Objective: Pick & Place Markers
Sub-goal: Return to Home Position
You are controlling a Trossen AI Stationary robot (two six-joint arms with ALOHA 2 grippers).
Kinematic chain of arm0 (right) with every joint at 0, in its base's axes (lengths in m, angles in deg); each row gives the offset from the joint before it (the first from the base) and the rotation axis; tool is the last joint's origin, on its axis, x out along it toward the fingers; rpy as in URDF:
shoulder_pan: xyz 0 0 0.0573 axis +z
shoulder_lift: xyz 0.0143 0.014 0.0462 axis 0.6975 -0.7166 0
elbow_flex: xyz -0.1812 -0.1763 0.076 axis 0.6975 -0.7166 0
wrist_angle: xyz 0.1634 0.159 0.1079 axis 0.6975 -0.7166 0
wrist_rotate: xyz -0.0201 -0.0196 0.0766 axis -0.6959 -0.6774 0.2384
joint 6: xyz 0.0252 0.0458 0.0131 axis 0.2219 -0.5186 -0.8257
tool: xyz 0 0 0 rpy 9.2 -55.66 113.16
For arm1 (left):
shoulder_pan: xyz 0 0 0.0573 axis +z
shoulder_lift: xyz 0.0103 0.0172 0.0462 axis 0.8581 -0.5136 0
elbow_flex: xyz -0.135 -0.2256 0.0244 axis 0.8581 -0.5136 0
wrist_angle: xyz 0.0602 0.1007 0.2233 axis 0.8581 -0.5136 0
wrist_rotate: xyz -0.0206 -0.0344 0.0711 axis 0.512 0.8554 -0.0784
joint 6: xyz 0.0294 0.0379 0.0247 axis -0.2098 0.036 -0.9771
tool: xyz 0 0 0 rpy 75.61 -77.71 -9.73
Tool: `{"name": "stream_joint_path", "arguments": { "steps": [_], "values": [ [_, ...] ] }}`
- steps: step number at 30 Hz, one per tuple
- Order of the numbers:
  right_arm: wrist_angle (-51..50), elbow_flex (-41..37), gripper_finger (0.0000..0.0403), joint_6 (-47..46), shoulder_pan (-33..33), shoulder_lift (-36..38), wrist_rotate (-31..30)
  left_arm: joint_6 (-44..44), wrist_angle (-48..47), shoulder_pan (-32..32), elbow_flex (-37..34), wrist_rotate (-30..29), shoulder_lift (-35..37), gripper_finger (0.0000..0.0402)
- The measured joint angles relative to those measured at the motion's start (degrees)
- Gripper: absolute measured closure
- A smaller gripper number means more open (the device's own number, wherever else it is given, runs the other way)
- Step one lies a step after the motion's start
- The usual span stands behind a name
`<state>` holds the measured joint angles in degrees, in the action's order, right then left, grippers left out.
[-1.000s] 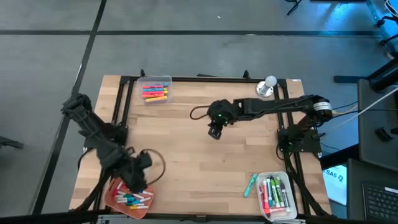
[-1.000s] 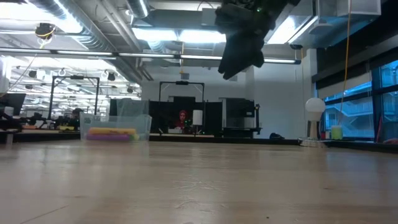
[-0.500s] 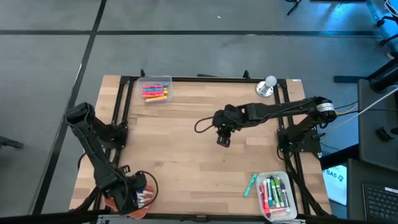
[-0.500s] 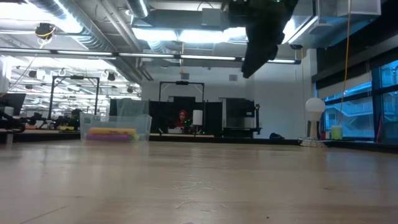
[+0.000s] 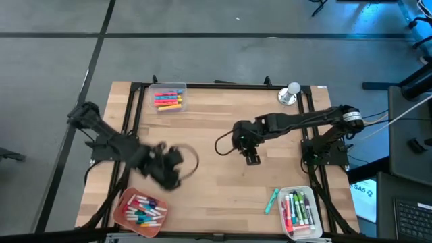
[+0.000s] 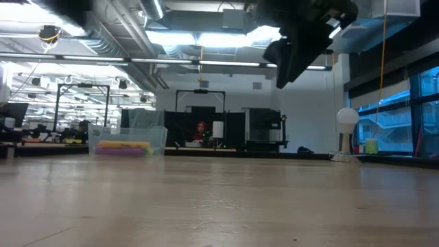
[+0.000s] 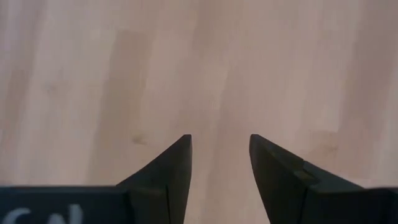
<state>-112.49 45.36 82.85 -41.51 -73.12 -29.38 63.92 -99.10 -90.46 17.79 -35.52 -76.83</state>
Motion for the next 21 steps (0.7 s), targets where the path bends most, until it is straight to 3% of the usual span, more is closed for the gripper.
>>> {"name": "stream_joint_path", "arguments": {
  "steps": [2,4,10,16,21],
  "values": [
    [0.1,0.0,0.0242,0.9,-0.1,-0.5,-3.9,-3.9,1.9,4.2,0.0,-9.2,1.6,0.0263],
    [-0.7,0.0,0.0242,-0.1,-0.3,-0.8,-4.5,-6.7,4.9,8.1,0.0,-14.7,2.8,0.0267],
    [-8.6,0.0,0.0268,-9.9,3.8,-2.0,6.6,-17.2,19.4,16.8,0.0,-13.6,5.8,0.0276],
    [-8.3,0.0,0.032,-13.4,13.3,-2.4,6.4,-38.7,31.2,20.9,0.0,-14.9,7.1,0.0279],
    [-8.1,0.0,0.0337,-21.2,20.6,-2.4,5.7,-45.2,32.1,23.5,0.0,-14.9,7.1,0.0277]
  ]
}}
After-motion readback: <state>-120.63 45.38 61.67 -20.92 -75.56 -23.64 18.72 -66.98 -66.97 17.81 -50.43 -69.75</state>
